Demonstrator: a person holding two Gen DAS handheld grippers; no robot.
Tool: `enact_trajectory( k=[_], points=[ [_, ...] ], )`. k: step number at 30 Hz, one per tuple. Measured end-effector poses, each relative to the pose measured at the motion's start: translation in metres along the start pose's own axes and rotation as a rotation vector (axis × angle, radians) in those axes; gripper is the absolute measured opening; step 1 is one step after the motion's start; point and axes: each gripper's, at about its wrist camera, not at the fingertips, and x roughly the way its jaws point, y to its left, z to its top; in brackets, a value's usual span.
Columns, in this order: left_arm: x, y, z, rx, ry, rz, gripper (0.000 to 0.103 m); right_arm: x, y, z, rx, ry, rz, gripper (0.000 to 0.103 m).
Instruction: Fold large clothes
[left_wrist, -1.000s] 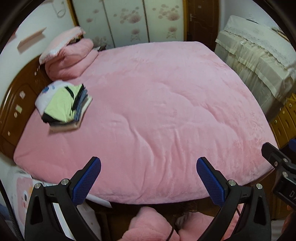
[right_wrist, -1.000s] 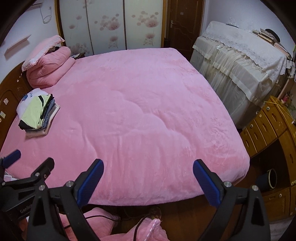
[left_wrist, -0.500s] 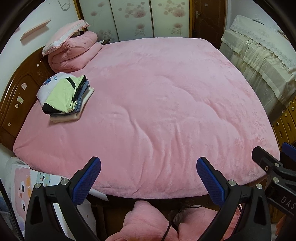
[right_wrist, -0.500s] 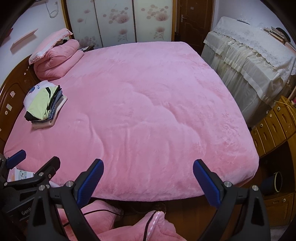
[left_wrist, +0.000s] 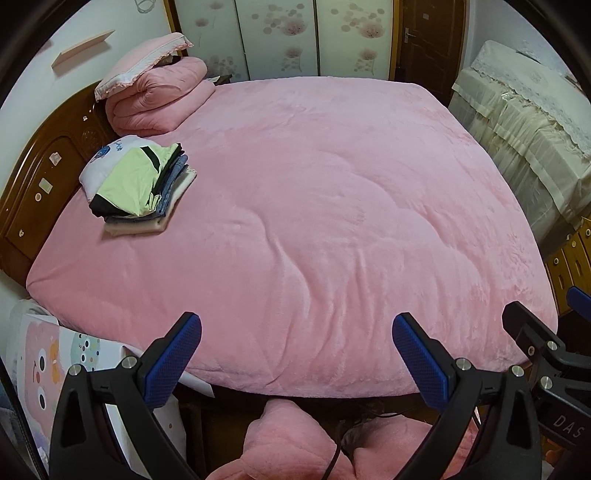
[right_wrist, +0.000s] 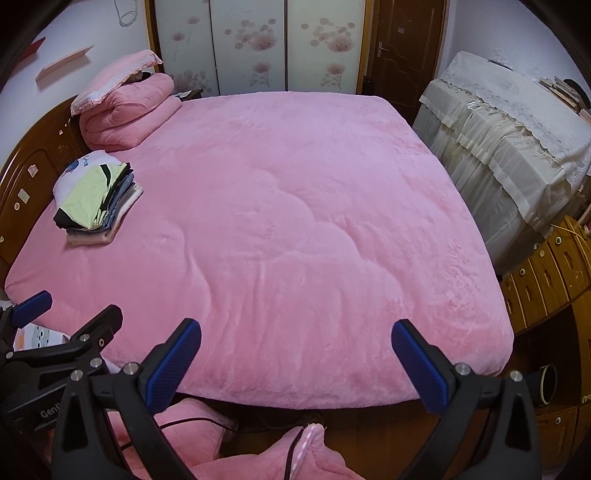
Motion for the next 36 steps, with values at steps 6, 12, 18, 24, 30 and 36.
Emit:
enact_trajectory(
  k=[6, 12, 18, 24, 30, 36],
  points=[
    [0.001, 0.001, 0.003, 0.009, 0.009, -0.004, 0.102, 0.002, 0.0, 0.001, 0.01, 0.009, 0.002, 0.103],
    [0.001, 0.002, 0.005, 0.01, 0.007, -0.001, 0.102, 0.006, -0.003, 0.003, 0.014, 0.019, 0.004, 0.103],
    [0.001, 0.003, 0.005, 0.016, 0.005, 0.003, 0.102, 0.011, -0.005, 0.002, 0.024, 0.036, 0.005, 0.103],
    [0.001, 0.001, 0.005, 0.02, 0.002, 0.006, 0.102, 0.012, -0.007, 0.002, 0.03, 0.039, 0.007, 0.103],
    [0.002, 0.001, 0.006, 0.029, 0.002, 0.006, 0.102, 0.015, -0.01, 0.002, 0.043, 0.049, 0.007, 0.103],
    [0.004, 0.004, 0.007, 0.034, 0.006, 0.003, 0.102, 0.016, -0.011, 0.002, 0.043, 0.055, 0.008, 0.103]
  ],
)
